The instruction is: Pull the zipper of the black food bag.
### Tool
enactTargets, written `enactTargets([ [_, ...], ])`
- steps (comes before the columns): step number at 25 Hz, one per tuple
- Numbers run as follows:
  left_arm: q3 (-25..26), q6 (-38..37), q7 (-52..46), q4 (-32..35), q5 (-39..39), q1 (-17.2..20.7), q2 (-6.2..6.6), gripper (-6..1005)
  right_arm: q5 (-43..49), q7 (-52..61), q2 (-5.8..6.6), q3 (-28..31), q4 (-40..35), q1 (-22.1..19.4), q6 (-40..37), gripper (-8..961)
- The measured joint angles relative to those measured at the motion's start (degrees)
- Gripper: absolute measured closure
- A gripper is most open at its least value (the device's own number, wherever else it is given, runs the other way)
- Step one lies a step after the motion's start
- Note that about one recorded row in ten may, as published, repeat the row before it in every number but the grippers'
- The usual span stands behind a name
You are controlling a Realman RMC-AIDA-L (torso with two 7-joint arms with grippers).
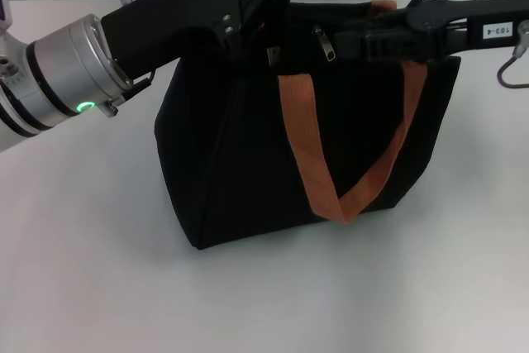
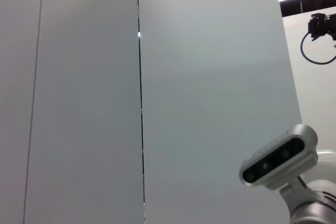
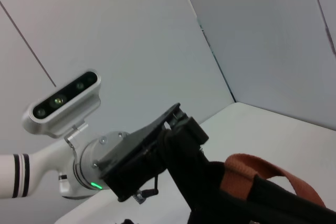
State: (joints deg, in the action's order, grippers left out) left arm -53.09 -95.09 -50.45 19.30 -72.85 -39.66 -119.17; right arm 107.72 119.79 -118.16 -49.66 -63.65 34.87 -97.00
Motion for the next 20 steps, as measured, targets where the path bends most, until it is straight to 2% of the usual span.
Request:
enactTargets([
  [3,0.0,0.0,0.0,0.0,0.0,-0.1,0.0,976,0.1,-0.8,-0.08,-0.9,0.9,0.1,1.5,595],
  [11,-0.1,-0.2,0.0,-0.1,0.0,-0.1,0.0,975,0.2,-1.4,-0.13,-5.7,2.6,0.6,6.1,599],
  [15,-0.2,-0.2,0.1,0.0,0.0,-0.2,0.0,973,0.2,-1.2,-0.32,-8.0,2.7,1.1,7.8,638],
  [20,-0.2,-0.2,0.1,0.0,0.0,-0.2,0.0,970,0.1,-1.3,-0.77,-7.9,2.4,0.8,8.3,686],
])
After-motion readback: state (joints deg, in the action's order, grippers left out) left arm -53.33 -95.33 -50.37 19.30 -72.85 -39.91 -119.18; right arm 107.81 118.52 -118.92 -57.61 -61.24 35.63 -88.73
